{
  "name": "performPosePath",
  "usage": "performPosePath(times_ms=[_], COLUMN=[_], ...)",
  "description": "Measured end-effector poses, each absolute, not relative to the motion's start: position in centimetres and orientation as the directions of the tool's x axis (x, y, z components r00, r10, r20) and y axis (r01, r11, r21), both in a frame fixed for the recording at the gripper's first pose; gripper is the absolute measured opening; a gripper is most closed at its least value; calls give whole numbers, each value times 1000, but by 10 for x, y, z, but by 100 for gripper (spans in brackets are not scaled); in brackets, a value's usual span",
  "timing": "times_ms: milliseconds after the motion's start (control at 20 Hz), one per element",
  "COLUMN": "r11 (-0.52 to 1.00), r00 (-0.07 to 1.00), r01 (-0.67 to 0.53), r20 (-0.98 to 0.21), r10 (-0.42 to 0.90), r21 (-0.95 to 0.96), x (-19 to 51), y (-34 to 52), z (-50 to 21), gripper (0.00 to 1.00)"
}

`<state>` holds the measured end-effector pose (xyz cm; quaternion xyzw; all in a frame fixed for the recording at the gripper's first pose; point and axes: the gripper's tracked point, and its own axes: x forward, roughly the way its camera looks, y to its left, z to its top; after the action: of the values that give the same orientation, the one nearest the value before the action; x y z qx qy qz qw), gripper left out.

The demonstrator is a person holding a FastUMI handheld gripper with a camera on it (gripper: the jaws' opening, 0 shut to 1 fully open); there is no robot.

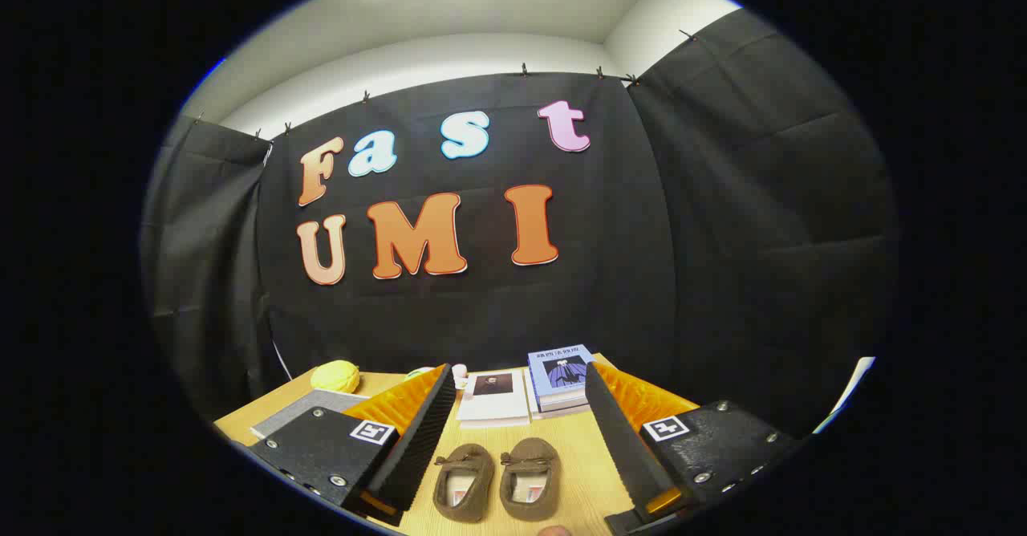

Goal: Open the storage box then place both shoes into the box .Put the left shoe in first, then the right shoe, with the right side of both shoes facing outward in a uniform manner.

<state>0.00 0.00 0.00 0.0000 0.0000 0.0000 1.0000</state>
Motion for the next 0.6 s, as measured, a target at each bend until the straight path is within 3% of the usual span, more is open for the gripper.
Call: performPosePath(times_ms=[600], r11=[1000], r00=[999], r01=[3], r20=[51], r10=[-2], r21=[-25], x=[-6], y=[4], z=[7], gripper=[96])
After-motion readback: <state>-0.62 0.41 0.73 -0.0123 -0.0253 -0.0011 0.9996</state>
